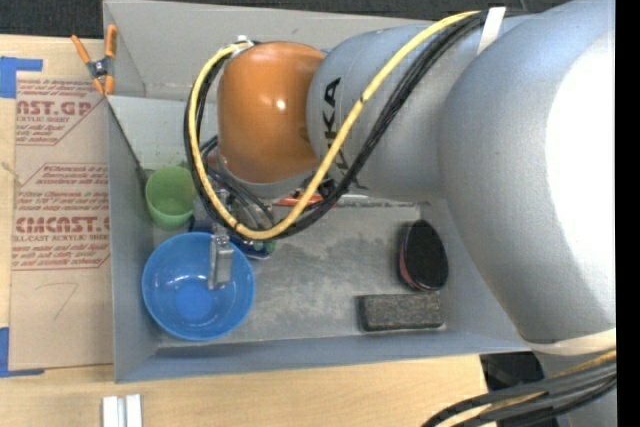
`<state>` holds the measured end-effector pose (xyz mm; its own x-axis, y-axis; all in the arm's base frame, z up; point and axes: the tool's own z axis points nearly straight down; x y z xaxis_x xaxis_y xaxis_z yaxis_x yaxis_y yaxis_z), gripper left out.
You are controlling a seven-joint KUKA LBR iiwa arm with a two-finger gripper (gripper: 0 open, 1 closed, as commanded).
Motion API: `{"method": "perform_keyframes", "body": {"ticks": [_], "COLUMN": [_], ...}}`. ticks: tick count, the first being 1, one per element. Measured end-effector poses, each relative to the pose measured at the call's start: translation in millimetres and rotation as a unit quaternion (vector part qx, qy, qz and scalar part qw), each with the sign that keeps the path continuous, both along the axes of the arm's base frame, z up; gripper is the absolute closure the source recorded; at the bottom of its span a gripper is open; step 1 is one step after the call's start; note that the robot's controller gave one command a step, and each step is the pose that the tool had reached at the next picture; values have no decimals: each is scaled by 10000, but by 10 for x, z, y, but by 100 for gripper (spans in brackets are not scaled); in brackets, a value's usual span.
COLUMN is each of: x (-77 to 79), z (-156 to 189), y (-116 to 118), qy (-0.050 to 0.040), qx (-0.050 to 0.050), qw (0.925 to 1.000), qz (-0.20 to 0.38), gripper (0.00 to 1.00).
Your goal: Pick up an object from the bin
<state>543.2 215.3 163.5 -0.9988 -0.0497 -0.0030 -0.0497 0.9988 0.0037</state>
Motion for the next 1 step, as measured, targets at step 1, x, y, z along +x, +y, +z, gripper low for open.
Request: {"method": "perform_keyframes", "body": {"ticks": [1], "x": [24], "z": [504], "y": [-308], "qy": [-28], "qx": [-2], "qw": [9999], "qz": [-165], "gripper": [0]}}
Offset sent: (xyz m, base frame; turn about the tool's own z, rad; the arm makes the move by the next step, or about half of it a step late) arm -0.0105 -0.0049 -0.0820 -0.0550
